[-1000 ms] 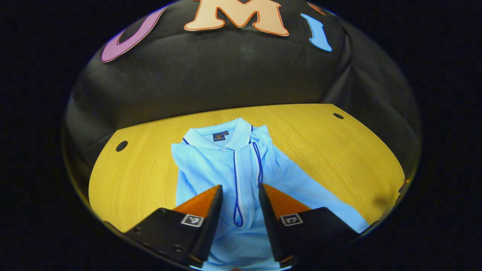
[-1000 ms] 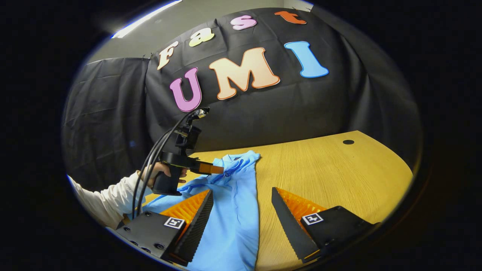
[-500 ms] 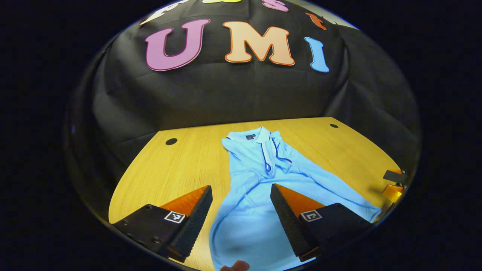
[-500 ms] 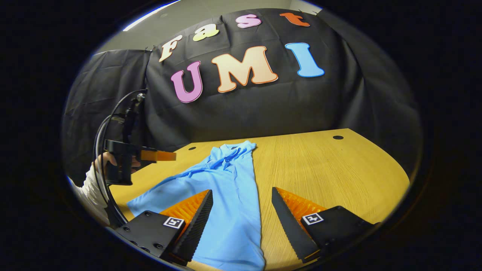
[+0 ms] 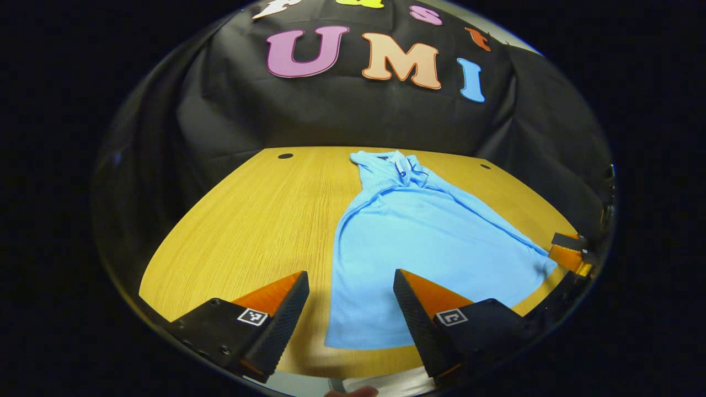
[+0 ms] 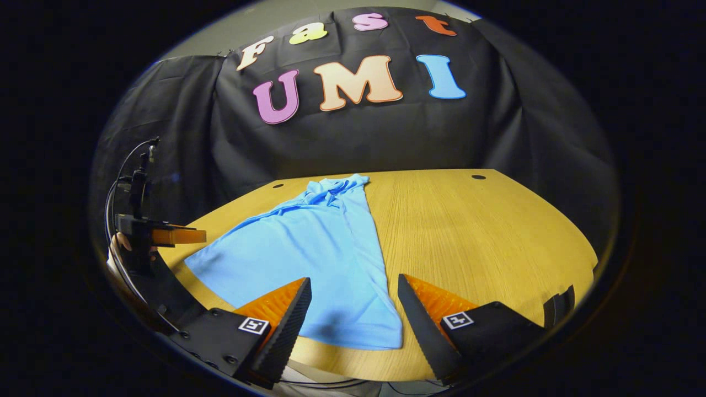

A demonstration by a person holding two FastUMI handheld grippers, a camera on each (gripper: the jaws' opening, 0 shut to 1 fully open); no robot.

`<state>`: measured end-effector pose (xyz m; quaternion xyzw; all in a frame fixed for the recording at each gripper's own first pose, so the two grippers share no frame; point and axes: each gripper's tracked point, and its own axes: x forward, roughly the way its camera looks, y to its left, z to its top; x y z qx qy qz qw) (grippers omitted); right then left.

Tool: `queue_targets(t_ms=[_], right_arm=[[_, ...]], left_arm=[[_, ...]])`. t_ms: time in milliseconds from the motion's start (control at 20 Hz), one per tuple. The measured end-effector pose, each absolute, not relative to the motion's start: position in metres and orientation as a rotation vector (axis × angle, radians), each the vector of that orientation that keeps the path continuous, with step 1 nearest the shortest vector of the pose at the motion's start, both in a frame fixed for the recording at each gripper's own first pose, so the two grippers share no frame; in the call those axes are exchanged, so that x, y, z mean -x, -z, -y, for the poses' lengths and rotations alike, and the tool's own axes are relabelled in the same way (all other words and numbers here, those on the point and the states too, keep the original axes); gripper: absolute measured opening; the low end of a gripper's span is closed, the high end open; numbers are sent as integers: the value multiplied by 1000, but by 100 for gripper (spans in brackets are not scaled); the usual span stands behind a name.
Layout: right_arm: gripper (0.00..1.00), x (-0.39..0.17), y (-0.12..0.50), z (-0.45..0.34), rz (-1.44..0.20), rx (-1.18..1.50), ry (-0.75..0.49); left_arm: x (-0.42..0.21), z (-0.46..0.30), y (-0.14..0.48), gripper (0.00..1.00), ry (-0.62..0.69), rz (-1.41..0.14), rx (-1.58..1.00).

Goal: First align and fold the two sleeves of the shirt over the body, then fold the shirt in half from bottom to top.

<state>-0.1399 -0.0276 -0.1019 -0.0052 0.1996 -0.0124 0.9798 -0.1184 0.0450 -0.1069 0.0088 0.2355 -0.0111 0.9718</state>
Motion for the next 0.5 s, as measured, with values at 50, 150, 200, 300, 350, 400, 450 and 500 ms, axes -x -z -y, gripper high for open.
queue_targets(t_ms=[50, 150, 200, 300, 350, 400, 450, 500], right_arm=[[98, 143, 106, 26, -408, 7, 29], [98, 145, 114, 28, -420, 15, 39], [98, 148, 118, 29, -436, 23, 45], [98, 151, 124, 31, -447, 31, 55], [98, 153, 129, 29, -463, 33, 53], [98, 156, 133, 29, -472, 40, 55], [98, 157, 134, 30, -475, 56, 59], [98, 158, 135, 29, -475, 74, 62]], left_arm=[[127, -45, 114, 95, 21, -485, -11], [141, -46, 122, 94, 12, -494, 7], [146, -46, 125, 94, 8, -495, 16], [144, -49, 130, 94, 1, -496, 30], [146, -48, 136, 96, 0, -508, 37], [150, -47, 141, 94, 0, -521, 36], [154, -46, 141, 95, 1, -514, 20], [157, -45, 140, 96, 3, -507, 0]])
